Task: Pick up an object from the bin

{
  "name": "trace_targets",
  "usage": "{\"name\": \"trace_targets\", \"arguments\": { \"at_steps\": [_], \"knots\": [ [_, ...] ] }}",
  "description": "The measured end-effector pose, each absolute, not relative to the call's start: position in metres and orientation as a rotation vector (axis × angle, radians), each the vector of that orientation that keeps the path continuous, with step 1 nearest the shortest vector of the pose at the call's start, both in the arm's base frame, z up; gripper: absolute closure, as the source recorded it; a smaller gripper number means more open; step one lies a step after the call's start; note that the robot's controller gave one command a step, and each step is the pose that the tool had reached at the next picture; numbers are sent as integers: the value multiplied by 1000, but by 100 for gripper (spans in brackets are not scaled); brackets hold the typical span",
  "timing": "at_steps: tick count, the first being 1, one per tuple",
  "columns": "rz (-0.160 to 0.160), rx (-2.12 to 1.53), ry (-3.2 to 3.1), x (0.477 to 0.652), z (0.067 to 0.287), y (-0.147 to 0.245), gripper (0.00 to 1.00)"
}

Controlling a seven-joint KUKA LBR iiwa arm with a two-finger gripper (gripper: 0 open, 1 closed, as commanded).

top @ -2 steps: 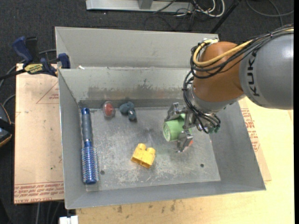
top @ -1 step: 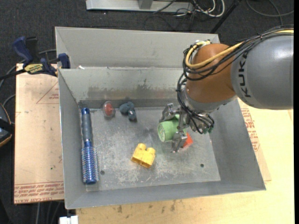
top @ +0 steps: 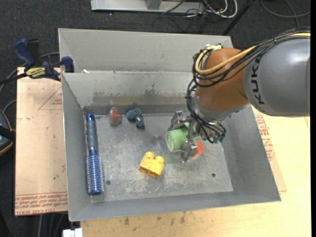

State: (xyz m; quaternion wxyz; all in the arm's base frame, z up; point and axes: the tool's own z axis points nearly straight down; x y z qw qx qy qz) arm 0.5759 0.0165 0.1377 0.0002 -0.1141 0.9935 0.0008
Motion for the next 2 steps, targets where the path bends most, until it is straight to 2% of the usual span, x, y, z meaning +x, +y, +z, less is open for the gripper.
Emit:
{"name": "trace_targets", "arguments": {
  "at_steps": [1, 2],
  "knots": [
    [2, -429, 3113, 573, 120, 20, 100],
    [0, -374, 3108, 575, 207, 25, 100]
  ]
}}
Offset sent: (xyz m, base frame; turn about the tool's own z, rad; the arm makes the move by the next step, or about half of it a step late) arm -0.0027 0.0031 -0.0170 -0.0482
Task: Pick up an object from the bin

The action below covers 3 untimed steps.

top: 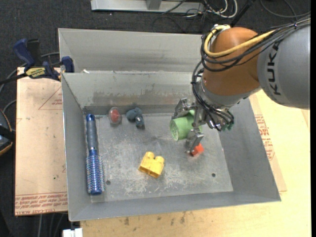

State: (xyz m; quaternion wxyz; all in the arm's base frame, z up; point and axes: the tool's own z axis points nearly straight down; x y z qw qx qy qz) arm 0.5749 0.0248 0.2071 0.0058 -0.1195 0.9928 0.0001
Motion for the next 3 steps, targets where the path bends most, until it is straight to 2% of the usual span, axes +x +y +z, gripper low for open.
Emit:
{"name": "trace_targets", "arguments": {
  "at_steps": [1, 2, 3],
  "knots": [
    [2, -355, 3123, 574, 178, 24, 100],
    [2, -412, 3117, 563, 151, 30, 100],
    [1, -377, 3112, 573, 192, 27, 100]
  ]
}}
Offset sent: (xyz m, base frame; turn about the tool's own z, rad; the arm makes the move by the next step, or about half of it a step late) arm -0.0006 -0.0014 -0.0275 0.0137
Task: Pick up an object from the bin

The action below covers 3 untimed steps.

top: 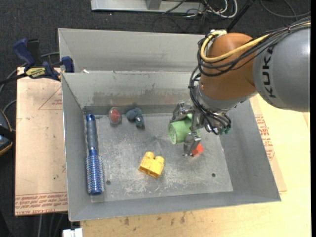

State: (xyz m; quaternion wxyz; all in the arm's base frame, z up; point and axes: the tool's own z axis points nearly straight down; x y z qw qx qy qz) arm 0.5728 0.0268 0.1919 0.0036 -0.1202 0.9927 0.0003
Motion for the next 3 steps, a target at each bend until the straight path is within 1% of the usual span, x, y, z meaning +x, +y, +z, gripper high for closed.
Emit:
{"name": "trace_targets", "arguments": {
  "at_steps": [1, 2, 3],
  "knots": [
    [2, -485, 3104, 580, 168, 28, 100],
    [1, -607, 3078, 575, 196, 32, 100],
    [2, -679, 3070, 561, 164, 23, 100]
  ]
}}
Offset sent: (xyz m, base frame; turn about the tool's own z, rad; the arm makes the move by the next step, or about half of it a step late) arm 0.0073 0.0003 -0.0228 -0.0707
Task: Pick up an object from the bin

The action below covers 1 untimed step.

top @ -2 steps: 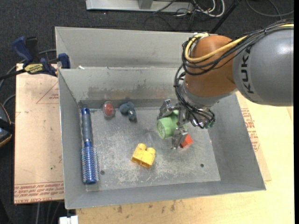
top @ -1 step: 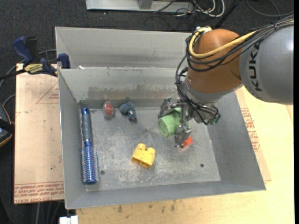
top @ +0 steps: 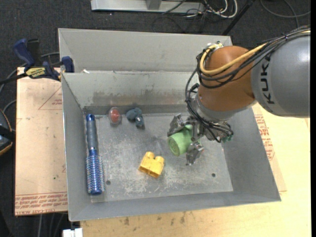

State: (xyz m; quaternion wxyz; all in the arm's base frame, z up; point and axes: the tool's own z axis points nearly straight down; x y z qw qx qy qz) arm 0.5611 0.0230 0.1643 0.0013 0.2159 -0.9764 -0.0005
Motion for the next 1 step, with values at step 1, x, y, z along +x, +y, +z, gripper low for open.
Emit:
{"name": "trace_targets", "arguments": {
  "at_steps": [1],
  "knots": [
    [-3, 691, -3064, 568, 143, 32, 100]
  ]
}}
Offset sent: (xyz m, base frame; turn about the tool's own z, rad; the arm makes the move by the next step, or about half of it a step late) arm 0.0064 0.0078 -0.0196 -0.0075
